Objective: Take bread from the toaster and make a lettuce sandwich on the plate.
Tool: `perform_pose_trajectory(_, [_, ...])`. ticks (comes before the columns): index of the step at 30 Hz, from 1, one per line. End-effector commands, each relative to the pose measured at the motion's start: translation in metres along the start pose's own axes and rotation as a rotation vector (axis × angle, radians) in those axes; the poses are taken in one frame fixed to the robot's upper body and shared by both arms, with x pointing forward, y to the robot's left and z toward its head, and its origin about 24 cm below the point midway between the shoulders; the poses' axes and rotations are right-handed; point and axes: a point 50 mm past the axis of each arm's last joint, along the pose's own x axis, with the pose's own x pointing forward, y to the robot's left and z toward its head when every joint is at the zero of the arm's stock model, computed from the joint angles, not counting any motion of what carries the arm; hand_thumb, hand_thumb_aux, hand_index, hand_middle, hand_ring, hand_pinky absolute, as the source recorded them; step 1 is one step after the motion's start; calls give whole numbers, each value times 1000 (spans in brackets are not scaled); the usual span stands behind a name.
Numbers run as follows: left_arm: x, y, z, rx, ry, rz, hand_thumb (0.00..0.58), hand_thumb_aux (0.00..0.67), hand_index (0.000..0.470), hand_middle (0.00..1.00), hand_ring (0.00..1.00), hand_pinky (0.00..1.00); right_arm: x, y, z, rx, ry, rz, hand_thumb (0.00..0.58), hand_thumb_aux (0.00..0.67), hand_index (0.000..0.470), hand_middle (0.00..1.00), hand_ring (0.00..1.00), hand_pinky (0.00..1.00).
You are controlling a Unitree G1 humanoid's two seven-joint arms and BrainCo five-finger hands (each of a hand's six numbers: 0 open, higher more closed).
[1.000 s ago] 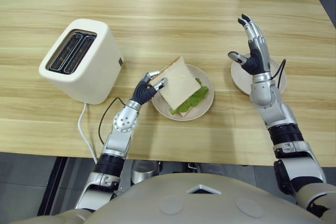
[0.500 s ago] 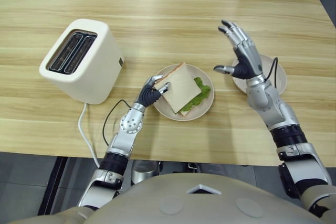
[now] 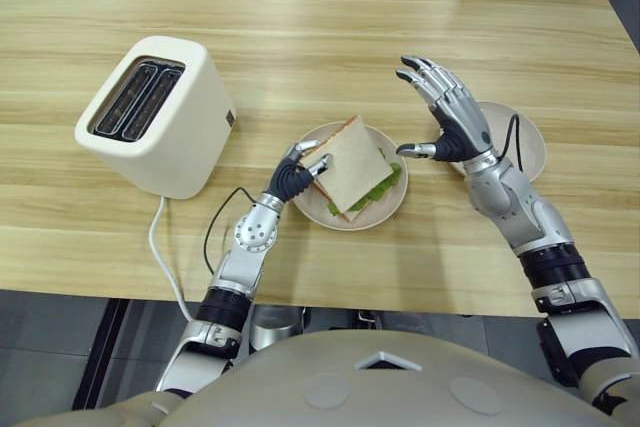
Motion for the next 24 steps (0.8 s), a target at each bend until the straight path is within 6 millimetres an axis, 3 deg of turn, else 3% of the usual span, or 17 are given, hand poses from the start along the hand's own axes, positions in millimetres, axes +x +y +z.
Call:
perform_pose_trajectory(1, [2, -7, -11, 11, 54, -29, 580, 670, 460, 1000, 1000, 1000, -1, 0, 4, -12, -29, 31, 0, 0, 0, 0, 0, 0])
perform_pose_trajectory(10, [0, -12, -29, 105, 96, -33, 580, 670, 460, 1000, 1000, 1000, -16, 17, 35, -59, -279, 294, 0, 0, 0, 0, 0, 0])
perform_pose_trajectory(14, [1, -10, -31, 126, 99, -25, 580, 670, 460, 1000, 1000, 1000, -29, 37, 44, -53, -325, 469, 0, 0, 0, 0, 0, 0])
perform_pose_trajectory(17, [2, -8, -32, 132, 97, -21, 580, 670, 460, 1000, 1000, 1000, -38, 53, 40, -76, -306, 600, 18, 11, 7, 0, 0, 0])
perform_pose_trajectory(19, [2, -8, -32, 134, 95, -17, 580, 670, 460, 1000, 1000, 1000, -44, 62, 33, -102, -270, 691, 0, 0, 0, 0, 0, 0])
perform_pose_trajectory(24, [4, -5, -33, 138, 92, -7, 580, 670, 460, 1000, 1000, 1000, -55, 73, 23, -115, -205, 832, 0, 0, 0, 0, 0, 0])
